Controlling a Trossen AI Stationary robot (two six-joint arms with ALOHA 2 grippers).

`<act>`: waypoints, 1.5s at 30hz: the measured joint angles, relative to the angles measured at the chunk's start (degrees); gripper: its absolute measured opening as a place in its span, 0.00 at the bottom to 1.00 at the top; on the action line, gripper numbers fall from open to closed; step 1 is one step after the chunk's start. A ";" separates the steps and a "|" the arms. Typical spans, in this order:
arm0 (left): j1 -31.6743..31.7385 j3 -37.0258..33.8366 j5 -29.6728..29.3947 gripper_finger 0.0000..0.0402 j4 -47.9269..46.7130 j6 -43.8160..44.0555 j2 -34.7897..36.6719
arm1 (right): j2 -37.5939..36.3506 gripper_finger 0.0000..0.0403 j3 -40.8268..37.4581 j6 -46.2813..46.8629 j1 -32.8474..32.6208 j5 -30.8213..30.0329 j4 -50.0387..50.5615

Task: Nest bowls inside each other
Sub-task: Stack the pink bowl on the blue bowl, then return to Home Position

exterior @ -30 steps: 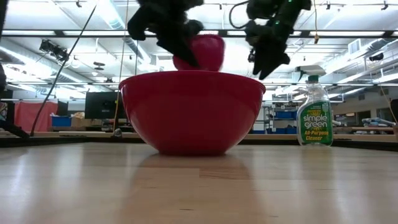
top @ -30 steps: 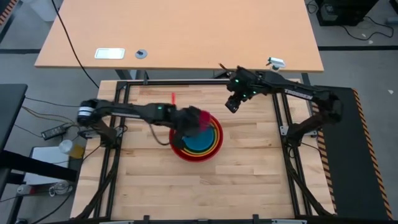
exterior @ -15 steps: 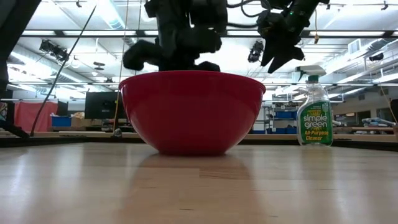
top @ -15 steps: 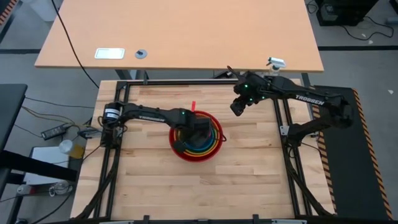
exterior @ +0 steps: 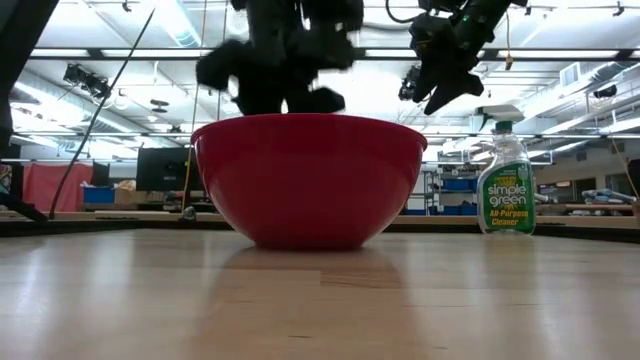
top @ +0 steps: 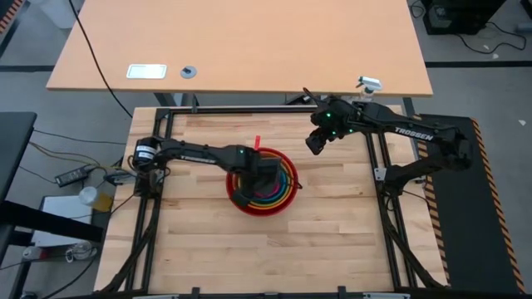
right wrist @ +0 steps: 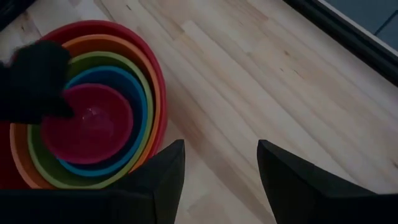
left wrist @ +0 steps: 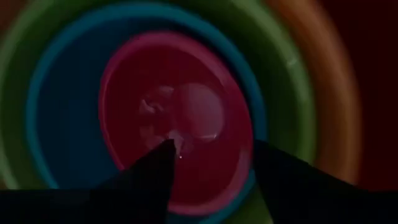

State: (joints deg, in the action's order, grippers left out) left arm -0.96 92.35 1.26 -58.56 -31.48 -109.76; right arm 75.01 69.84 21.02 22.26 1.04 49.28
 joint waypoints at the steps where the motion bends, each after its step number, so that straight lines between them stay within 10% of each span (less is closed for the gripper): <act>1: -0.16 0.87 0.06 0.56 -1.25 0.31 0.26 | 0.03 0.51 0.00 -0.01 0.00 0.00 -0.02; 19: 3.73 4.16 2.24 0.62 -10.86 17.44 4.70 | -1.85 0.51 0.00 -0.09 -1.20 0.31 1.12; 45: 12.54 -52.02 -6.31 0.48 28.80 57.41 71.68 | -49.25 0.48 -44.14 16.12 -10.06 -1.73 -32.14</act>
State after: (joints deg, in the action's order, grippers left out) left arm 11.58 40.33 -5.06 -29.76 25.93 -38.08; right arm 25.77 25.70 37.13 12.20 -0.69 17.14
